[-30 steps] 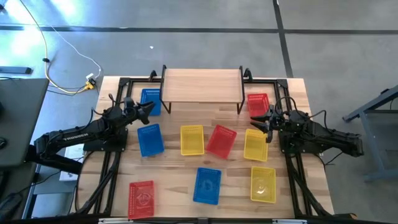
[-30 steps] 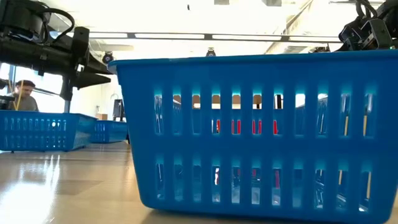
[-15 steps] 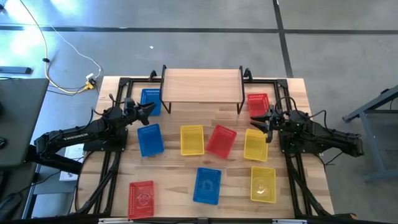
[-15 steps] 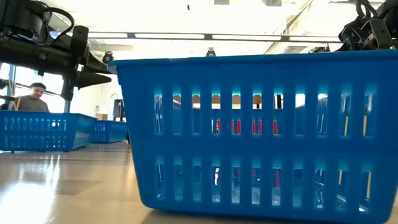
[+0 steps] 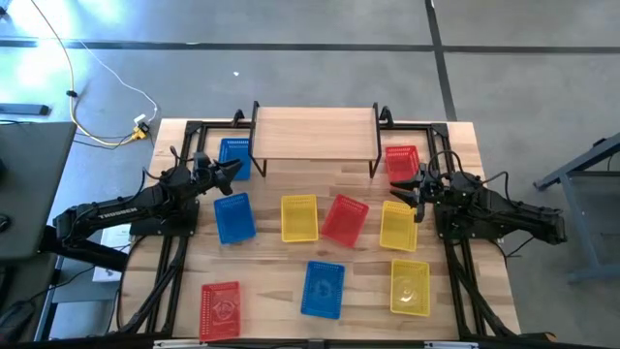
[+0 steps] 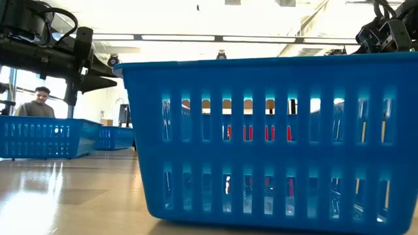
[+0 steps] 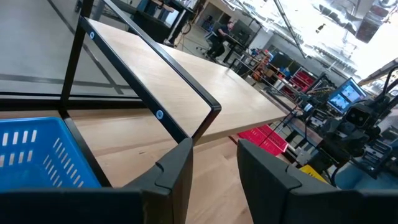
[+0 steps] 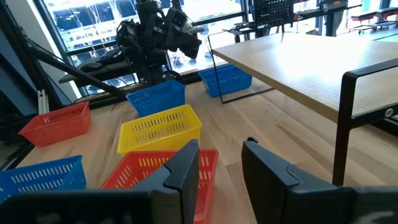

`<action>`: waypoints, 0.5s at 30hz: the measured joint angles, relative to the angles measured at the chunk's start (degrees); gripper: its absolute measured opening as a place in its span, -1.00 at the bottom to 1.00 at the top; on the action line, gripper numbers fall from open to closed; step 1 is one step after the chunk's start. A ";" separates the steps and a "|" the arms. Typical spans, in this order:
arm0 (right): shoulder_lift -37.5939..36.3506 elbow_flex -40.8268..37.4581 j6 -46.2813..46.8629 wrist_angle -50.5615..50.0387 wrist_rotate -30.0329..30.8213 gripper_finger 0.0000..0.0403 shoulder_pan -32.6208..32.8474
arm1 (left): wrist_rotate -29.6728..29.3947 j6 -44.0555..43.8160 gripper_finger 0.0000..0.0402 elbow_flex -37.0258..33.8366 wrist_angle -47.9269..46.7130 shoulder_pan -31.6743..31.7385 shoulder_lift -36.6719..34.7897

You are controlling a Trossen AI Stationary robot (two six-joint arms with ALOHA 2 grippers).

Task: Stack baskets on shelf by color
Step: Put the center blue bin on the shelf

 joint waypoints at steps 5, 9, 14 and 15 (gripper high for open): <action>0.00 0.00 0.00 0.00 -0.01 -0.47 -0.01 | 0.09 0.00 -0.42 -0.01 -0.02 0.00 0.00; 0.00 -0.01 0.00 0.00 -0.01 -0.46 -0.01 | 0.68 -1.73 -0.42 -0.01 0.00 0.00 0.00; 0.00 0.00 0.00 -0.02 -0.01 -0.46 -0.01 | 0.58 -5.36 -0.42 0.00 0.00 0.00 0.00; 0.00 0.00 0.00 0.00 -0.01 -0.47 -0.01 | 0.57 -5.54 -0.42 -0.01 0.00 0.00 0.00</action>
